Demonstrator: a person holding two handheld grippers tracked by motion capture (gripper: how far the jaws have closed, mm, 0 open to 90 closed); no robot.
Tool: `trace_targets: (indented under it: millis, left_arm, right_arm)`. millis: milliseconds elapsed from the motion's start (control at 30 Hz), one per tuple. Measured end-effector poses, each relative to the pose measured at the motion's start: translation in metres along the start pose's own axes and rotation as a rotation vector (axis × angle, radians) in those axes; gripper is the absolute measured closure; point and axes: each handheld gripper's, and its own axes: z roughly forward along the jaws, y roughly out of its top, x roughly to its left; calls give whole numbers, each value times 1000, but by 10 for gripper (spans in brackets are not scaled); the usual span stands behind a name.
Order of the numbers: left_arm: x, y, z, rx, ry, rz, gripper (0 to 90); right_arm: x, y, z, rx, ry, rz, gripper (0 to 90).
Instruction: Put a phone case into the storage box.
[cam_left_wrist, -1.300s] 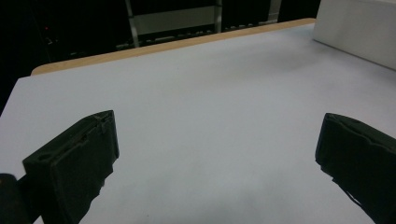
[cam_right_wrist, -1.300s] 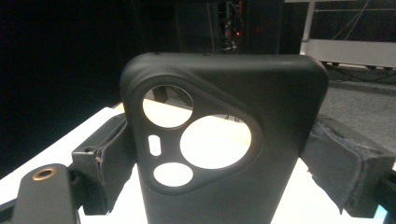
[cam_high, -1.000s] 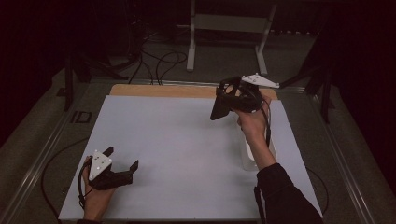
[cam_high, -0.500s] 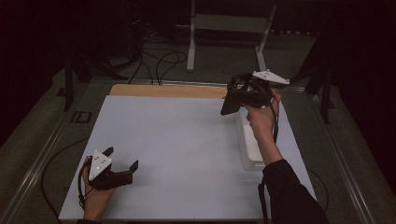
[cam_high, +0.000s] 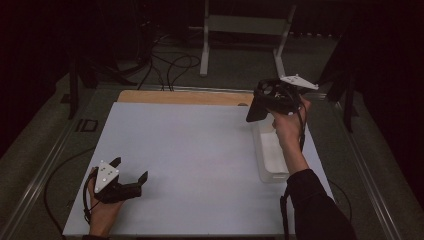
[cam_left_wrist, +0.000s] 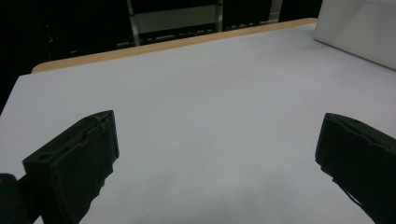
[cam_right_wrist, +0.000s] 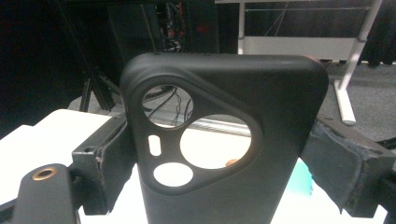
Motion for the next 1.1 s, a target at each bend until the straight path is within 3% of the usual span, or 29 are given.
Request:
trace_targets:
  millis: [567, 1100]
  left_arm:
    - [0, 0, 0, 2, 0, 3, 1]
    - [-1, 0, 1, 3, 0, 3, 1]
  right_arm:
    - [-21, -3, 2, 23, -77, -6, 141]
    - [-42, -22, 6, 73, -132, 6, 141]
